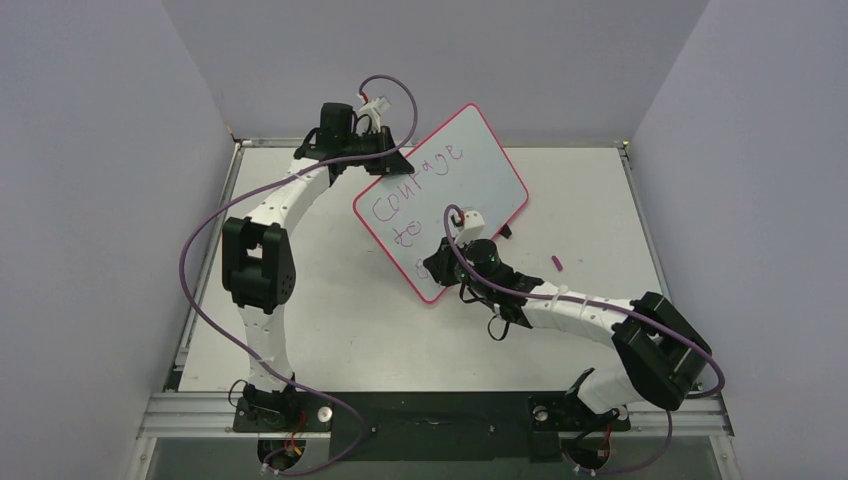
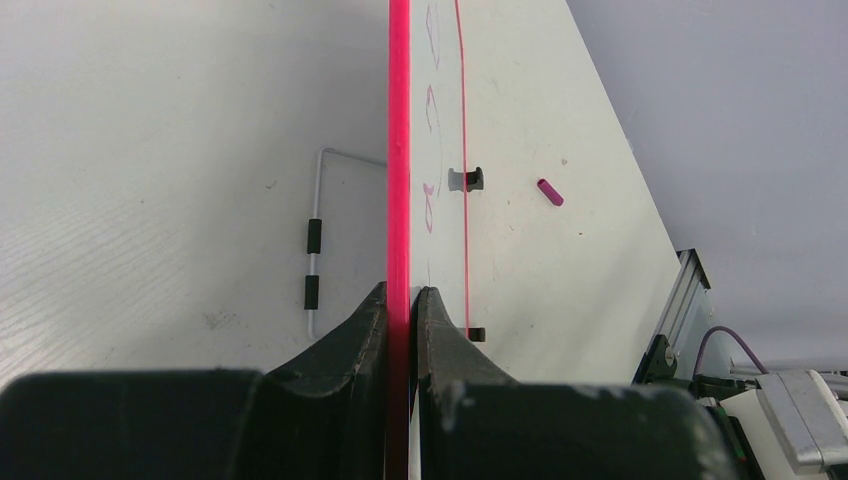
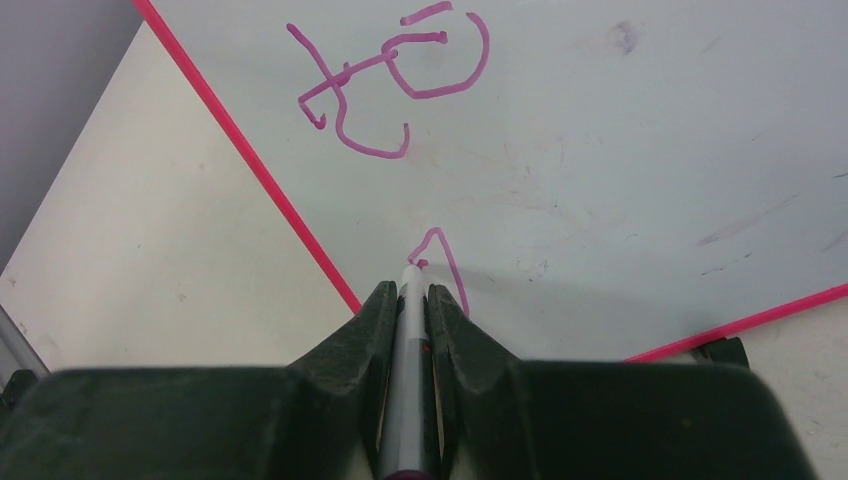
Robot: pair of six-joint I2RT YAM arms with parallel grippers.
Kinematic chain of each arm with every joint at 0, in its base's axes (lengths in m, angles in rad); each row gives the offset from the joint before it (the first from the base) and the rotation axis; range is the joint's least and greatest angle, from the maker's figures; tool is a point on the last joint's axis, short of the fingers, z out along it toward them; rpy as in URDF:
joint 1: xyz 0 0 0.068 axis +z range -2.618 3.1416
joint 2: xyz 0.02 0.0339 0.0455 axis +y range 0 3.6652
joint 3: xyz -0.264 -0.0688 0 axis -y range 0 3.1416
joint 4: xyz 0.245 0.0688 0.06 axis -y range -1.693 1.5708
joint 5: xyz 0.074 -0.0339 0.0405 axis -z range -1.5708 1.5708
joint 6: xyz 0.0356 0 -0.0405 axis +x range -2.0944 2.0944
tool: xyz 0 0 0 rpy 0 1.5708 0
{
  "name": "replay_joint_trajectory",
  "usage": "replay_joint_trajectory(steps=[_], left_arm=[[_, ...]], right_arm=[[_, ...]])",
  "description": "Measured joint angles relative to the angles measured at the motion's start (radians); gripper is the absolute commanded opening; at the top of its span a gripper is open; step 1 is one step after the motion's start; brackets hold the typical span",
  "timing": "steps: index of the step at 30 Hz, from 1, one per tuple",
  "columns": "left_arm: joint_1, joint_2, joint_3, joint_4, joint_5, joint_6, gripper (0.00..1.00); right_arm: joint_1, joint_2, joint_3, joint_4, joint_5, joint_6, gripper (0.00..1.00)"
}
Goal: Write a sentence on the whiteboard
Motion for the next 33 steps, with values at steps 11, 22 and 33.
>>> replay_joint_trajectory(steps=[11, 22, 33], left_arm=[[0.0, 0.0, 0.0, -0.002, 0.0, 0.0, 0.0], [0.0, 0.0, 0.0, -0.002, 0.0, 0.0, 0.0], [0.0, 0.0, 0.0, -0.002, 0.0, 0.0, 0.0]], right_arm=[[0.0, -0.124, 0.0, -0.074, 0.033, -0.025, 0.0], [-0.021, -0.038, 0.021, -0.089, 0.054, -0.03, 0.0], [-0.037, -0.016, 0.021, -0.092, 0.055, -0.03, 0.0]])
